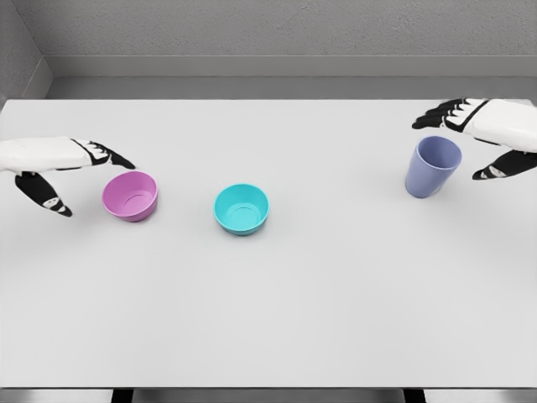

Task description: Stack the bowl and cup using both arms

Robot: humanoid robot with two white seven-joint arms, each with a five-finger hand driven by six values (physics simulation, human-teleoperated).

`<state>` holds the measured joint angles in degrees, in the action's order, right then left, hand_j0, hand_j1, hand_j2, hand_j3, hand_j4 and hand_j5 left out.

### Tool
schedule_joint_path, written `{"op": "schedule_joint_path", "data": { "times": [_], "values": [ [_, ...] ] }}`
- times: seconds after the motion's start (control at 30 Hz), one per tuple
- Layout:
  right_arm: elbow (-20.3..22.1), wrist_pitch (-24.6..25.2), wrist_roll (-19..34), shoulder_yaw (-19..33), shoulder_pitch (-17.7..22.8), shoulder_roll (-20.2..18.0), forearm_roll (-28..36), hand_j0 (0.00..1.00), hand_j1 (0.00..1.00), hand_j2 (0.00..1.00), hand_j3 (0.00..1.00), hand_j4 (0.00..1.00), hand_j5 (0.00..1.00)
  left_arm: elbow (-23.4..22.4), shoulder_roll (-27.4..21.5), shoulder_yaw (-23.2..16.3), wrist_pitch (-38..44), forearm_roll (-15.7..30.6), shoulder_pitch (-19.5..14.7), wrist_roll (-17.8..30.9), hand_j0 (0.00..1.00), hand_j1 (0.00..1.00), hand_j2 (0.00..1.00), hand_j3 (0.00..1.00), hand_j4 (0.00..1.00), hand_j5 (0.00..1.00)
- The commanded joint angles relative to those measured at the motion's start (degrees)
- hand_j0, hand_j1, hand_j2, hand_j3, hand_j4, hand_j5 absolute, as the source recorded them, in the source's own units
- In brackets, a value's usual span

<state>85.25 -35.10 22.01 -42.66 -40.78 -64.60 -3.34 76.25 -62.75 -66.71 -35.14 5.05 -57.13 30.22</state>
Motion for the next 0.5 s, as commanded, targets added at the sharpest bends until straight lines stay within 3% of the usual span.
{"op": "schedule_joint_path", "data": {
  "times": [0.0, 0.13, 0.27, 0.33, 0.47],
  "values": [
    [-1.7, 0.1, 0.2, -2.5, -0.1, 1.4, 0.5, 1.0, 1.0, 1.0, 1.0, 1.0, 1.0, 0.0, -0.3, 0.7, 0.1, 0.7, 0.0, 0.0, 1.0, 1.0, 1.0, 1.0, 1.0, 1.0],
    [-3.1, 0.1, 0.1, -2.4, -0.5, 2.2, 0.5, 1.0, 1.0, 1.0, 1.0, 1.0, 1.0, -0.1, 0.1, 0.7, 0.1, 4.2, -0.1, -0.2, 1.0, 1.0, 1.0, 1.0, 1.0, 1.0],
    [-6.3, 0.1, 0.2, -2.2, -2.2, 2.5, 0.5, 1.0, 1.0, 1.0, 1.0, 1.0, 1.0, -0.1, 0.4, 0.7, 0.1, 4.5, -0.2, -1.5, 1.0, 1.0, 1.0, 1.0, 1.0, 1.0],
    [-8.8, 0.1, 0.7, -2.5, -2.6, 4.9, 0.4, 1.0, 1.0, 1.0, 1.0, 1.0, 1.0, -0.1, 0.4, 0.7, 0.1, 5.3, -0.2, -1.5, 1.0, 1.0, 1.0, 1.0, 1.0, 1.0],
    [-10.0, 0.1, 2.0, -2.7, -3.1, 6.2, 0.3, 1.0, 1.0, 1.0, 1.0, 1.0, 1.0, -0.4, 0.4, 0.1, 0.1, 5.6, -0.1, -1.5, 1.0, 1.0, 1.0, 1.0, 1.0, 1.0]
  ]
}}
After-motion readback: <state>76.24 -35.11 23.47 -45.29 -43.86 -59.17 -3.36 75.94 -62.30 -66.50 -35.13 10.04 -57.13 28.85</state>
